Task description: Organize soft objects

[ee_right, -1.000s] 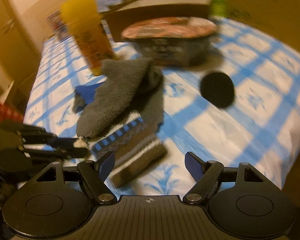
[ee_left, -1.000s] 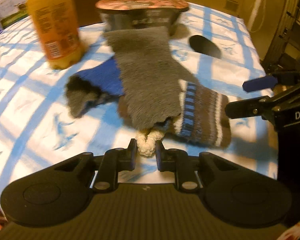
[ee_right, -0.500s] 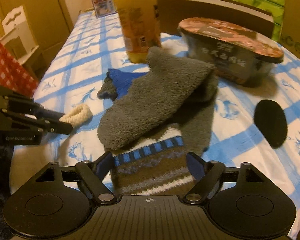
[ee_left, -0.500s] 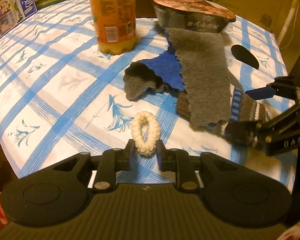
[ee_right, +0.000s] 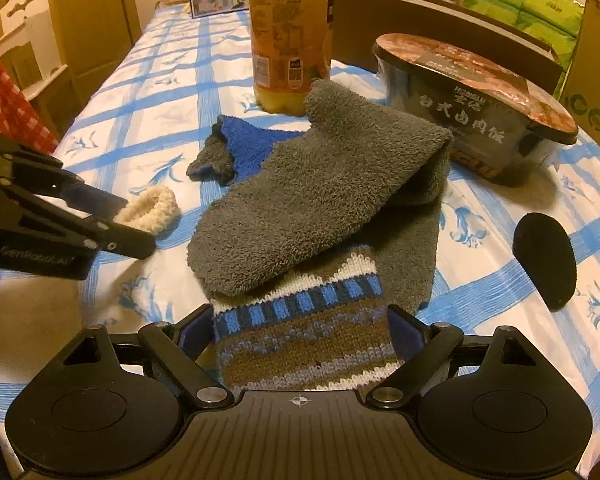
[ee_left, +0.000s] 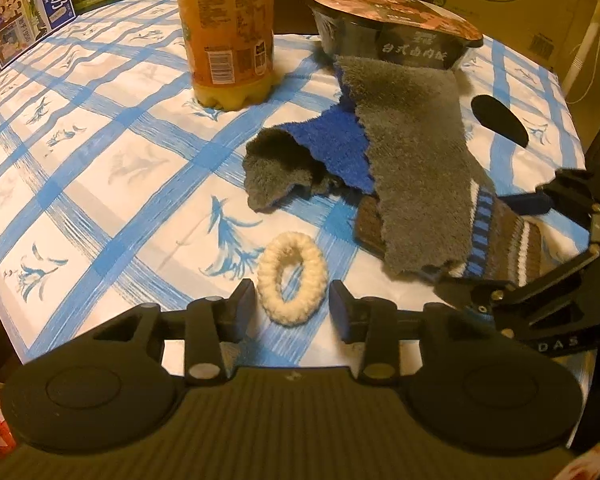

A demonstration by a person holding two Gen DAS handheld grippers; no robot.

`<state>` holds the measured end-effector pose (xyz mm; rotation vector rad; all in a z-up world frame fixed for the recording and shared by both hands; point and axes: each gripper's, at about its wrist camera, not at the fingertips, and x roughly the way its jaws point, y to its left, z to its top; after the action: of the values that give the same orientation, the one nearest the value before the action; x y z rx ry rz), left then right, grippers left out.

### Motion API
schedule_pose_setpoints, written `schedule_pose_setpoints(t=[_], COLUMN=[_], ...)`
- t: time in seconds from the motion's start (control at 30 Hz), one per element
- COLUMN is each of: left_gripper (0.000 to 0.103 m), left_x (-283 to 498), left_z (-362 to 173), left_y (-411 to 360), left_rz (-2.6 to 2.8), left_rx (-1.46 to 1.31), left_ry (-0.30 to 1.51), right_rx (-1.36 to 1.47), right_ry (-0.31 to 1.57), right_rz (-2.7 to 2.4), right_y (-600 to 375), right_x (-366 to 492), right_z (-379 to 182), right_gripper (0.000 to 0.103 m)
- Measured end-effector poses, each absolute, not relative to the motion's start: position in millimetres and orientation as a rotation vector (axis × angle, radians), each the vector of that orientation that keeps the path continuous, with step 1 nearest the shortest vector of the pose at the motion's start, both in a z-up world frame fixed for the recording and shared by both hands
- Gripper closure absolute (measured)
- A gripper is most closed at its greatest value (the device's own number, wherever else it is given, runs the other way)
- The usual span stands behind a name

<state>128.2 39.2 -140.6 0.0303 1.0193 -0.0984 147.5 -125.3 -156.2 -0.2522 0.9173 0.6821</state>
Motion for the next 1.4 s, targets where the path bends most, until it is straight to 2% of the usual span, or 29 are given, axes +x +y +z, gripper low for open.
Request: schedule_pose_setpoints(t=[0.13,0.27,0.37,0.43,0.77,1.1,1.4], left_gripper=[0.065,0.07,0.076,0.08,0.084,0.084,0.084], left_x=[133,134,134,133,126,112,105], left_z=[-142,-144,-144,-143,-141,-133,-120], left_y=[39,36,35,35,33,29,27], left_rz=[-0.096,-0.103,-0.107,-0.108,-0.111,-0.137,-0.15], left_rx=[0.036,0.043,0.04,0.039,0.035,0.037,0.04], left_ry=[1.014,1.011,1.009,1.01,1.019,1.019,0.997], right_rx=[-0.239,-0.231,-0.222,-0.213,-0.188,-0.132,-0.108], right_ry=[0.903,0.882,0.883,0.887,0.92,1.035,1.05], right_rz=[0.676,0.68,0.686,0.686,0.691,0.697,0.682], right_y=[-132,-139,-141,-143,-147,-169,-186], right_x=[145,142,141,140,137,128,113], right_z=[-152,-145,-141,-139,-133,-121,-109], right_gripper=[0.039,0.06,0.071,0.074,0.079,0.079,0.079])
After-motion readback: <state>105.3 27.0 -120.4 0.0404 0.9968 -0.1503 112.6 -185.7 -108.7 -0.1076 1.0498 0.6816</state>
